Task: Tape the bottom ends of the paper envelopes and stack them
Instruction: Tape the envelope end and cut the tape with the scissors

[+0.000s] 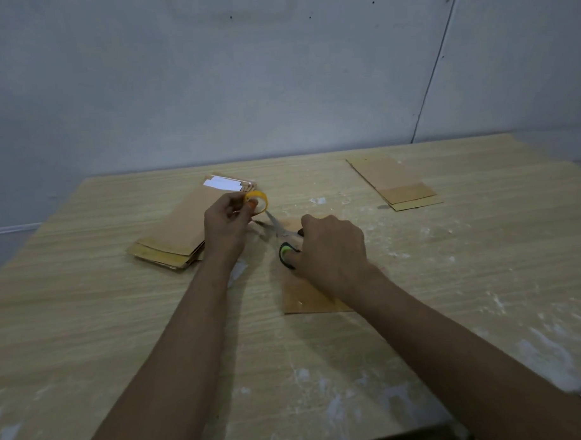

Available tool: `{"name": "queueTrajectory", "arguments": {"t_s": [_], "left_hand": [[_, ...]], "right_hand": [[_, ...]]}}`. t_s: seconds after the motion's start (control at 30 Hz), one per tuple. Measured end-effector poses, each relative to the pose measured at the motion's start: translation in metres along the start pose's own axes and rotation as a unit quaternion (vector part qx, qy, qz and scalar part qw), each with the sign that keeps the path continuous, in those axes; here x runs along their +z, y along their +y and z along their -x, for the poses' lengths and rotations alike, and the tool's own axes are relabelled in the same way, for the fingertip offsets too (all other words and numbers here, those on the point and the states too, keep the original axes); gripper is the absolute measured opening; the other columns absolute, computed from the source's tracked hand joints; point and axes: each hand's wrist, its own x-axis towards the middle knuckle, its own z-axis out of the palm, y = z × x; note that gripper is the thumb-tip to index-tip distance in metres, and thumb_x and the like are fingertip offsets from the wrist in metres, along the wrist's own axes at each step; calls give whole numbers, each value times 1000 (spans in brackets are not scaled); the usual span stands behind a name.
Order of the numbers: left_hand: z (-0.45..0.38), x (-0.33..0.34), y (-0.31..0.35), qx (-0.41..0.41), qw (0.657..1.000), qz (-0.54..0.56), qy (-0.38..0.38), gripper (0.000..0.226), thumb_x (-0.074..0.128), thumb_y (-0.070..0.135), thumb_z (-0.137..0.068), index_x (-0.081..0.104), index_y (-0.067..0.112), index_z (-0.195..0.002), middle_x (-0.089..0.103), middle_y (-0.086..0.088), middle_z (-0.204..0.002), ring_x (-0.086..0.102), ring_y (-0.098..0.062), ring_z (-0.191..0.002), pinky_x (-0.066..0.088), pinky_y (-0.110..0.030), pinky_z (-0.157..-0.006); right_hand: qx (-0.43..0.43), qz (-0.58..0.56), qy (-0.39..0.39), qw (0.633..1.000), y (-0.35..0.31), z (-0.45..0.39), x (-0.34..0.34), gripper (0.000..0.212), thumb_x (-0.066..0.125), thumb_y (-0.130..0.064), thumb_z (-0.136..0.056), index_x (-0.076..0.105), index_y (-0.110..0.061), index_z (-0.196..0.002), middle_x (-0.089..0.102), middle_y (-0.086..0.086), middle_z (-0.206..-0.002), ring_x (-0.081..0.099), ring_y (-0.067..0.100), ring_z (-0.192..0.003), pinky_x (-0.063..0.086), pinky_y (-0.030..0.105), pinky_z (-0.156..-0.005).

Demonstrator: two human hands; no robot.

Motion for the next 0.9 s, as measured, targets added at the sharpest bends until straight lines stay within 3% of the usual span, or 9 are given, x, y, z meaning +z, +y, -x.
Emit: {"name": "queueTrajectory", "arguments": {"t_s": [0.1,0.23,0.3,0.43,0.57,0.7,0.83,0.9], "left_hand": [[1,2,2,13,1000,-18,2,14,71,8,-90,69,3,-103,72,-11,-92,67,-6,-80,55,-31,-79],[2,10,6,32,999,-24,4,16,73,9,-89,70,3,-104,74,-9,-91,68,-8,-82,53,-29,-81],[-2,17,6,30,999,-24,5,16,76,14,-87,71,7,-101,75,-8,-89,68,-11,-82,52,-32,-82],[-11,32,5,6,999,-32,-23,13,78,19,-82,70,21,-91,76,-11,-92,68,-12,-83,52,-33,-84],[-26,51,4,19,995,-93,-36,12,78,14,-83,73,15,-94,71,3,-85,59,-2,-72,47,-19,-72],[-36,63,-7,21,987,-154,-35,13,80,12,-81,73,11,-91,62,4,-72,53,5,-58,42,-12,-60],[-41,64,-17,18,974,-216,-59,14,82,18,-78,71,18,-87,61,8,-69,51,0,-58,42,-23,-64],[-40,63,-18,13,973,-221,-65,14,81,17,-79,72,13,-88,59,7,-68,48,0,-56,38,-18,-60]], "right_hand": [[38,-8,25,999,16,-8,-1,40,59,-57,-89,53,-18,-91,44,0,-77,56,25,-77,33,29,-60],[90,-54,51,993,44,-20,-1,40,63,-52,-89,61,-15,-103,64,7,-97,58,27,-84,35,29,-65],[120,-78,70,987,60,-30,3,40,66,-49,-87,58,-13,-103,64,8,-98,52,26,-79,36,29,-64],[158,-125,79,976,86,-53,17,35,70,-42,-84,60,-14,-101,64,10,-96,61,33,-90,40,31,-65],[176,-146,73,971,105,-72,28,17,73,-34,-85,72,-18,-89,69,8,-97,61,30,-94,41,29,-67],[164,-117,70,977,115,-83,31,20,72,-36,-87,73,-15,-87,68,10,-92,62,32,-89,43,30,-65],[150,-64,63,985,117,-88,35,22,67,-33,-91,74,-13,-93,62,11,-85,57,30,-77,38,29,-62],[151,-52,59,985,117,-88,36,21,66,-31,-92,74,-13,-98,64,12,-88,59,32,-79,37,29,-62]]}}
